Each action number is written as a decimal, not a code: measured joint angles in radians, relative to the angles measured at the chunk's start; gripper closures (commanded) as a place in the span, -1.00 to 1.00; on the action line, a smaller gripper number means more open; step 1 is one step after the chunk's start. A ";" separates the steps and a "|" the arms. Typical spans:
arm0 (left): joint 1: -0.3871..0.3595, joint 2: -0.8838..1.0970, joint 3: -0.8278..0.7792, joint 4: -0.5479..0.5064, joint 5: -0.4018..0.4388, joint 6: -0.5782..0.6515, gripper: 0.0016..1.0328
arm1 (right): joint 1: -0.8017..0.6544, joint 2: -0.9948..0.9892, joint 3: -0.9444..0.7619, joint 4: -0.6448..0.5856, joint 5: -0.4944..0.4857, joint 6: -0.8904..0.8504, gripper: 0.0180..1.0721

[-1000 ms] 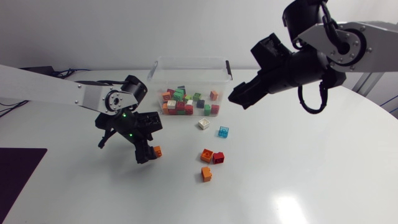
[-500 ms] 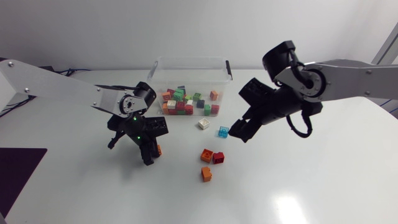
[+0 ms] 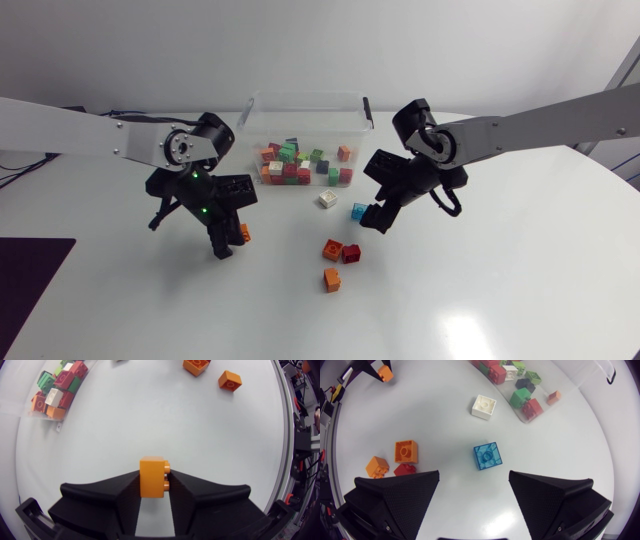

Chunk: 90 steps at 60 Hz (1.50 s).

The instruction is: Place the duplo bricks in the container

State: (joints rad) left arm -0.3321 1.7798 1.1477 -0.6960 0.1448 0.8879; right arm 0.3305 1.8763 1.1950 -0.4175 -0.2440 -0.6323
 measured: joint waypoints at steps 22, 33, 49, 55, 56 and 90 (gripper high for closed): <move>-0.014 -0.155 0.053 -0.095 0.031 -0.010 0.46 | -0.019 0.114 0.084 0.026 -0.022 -0.068 -0.90; -0.019 -0.203 0.127 -0.121 0.051 -0.041 0.46 | -0.018 0.154 0.122 0.026 -0.023 -0.084 -0.75; -0.019 -0.202 0.233 -0.126 0.094 -0.093 0.46 | -0.018 0.204 0.153 0.026 -0.037 -0.109 0.10; -0.019 -0.192 0.293 -0.107 0.101 -0.129 0.46 | -0.018 0.206 0.153 0.026 -0.044 -0.113 0.42; -0.019 -0.188 0.302 -0.102 0.103 -0.132 0.46 | -0.018 0.206 0.153 0.026 -0.045 -0.113 0.42; 0.009 0.134 0.666 0.071 0.132 -0.408 0.40 | -0.039 -0.031 0.037 -0.027 -0.094 -0.116 0.43</move>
State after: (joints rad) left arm -0.3229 1.9141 1.8141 -0.6250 0.2764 0.4801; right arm 0.2913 1.8458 1.2316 -0.4450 -0.3378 -0.7483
